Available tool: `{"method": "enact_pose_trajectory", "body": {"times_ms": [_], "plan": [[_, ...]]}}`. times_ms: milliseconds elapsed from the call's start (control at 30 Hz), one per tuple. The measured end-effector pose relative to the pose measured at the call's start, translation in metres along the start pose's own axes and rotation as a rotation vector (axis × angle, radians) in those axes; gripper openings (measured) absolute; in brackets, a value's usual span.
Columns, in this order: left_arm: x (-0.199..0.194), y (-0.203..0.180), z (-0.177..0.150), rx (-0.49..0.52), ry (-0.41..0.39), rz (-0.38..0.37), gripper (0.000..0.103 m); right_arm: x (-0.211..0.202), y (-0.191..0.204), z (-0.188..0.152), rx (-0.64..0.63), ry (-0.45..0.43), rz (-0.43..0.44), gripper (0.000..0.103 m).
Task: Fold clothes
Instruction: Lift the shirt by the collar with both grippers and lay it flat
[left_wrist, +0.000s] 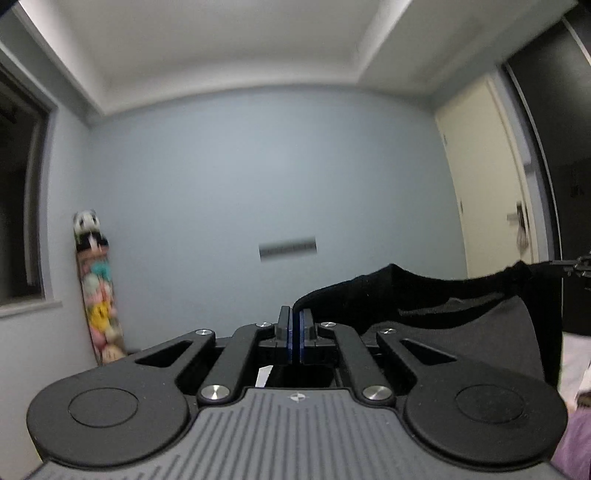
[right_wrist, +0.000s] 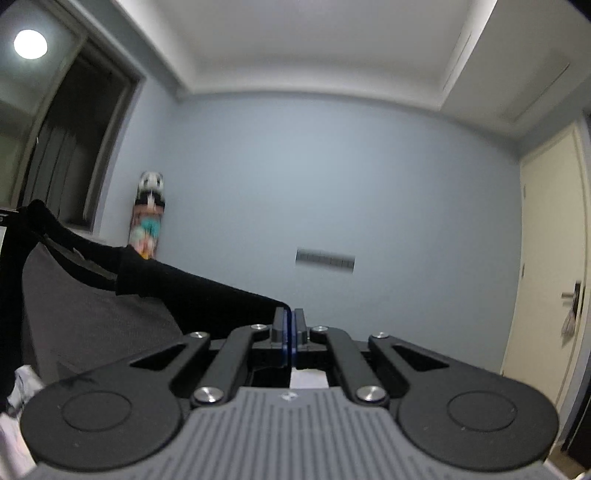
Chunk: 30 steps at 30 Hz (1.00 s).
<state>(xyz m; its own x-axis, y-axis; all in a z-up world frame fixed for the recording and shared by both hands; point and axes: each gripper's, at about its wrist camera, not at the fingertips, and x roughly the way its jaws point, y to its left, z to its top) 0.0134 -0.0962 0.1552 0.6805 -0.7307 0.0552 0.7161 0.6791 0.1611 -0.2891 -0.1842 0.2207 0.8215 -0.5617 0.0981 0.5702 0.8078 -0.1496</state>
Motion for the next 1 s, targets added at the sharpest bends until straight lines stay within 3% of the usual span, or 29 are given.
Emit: {"method": "enact_pose_trajectory", "body": {"times_ms": [267,433,533,700,1000], "plan": [[-0.067,-0.016,0.027,-0.011,-0.168,-0.025,0.002,-0.080,-0.004,0.040,0.014,-0.188,-0.044,0.002],[-0.071,-0.027,0.034,-0.008,-0.198,-0.063,0.002,-0.097,-0.013,0.048,0.034,-0.240,-0.065,0.002],[-0.051,-0.030,0.028,0.009,-0.157,-0.069,0.002,-0.084,-0.016,0.040,0.042,-0.214,-0.069,0.002],[-0.008,-0.031,0.009,-0.007,-0.048,-0.070,0.002,-0.041,-0.020,0.008,0.055,-0.101,-0.073,0.002],[0.117,-0.025,-0.057,0.022,0.196,-0.068,0.002,0.063,-0.012,-0.063,0.064,0.101,-0.082,0.002]]}}
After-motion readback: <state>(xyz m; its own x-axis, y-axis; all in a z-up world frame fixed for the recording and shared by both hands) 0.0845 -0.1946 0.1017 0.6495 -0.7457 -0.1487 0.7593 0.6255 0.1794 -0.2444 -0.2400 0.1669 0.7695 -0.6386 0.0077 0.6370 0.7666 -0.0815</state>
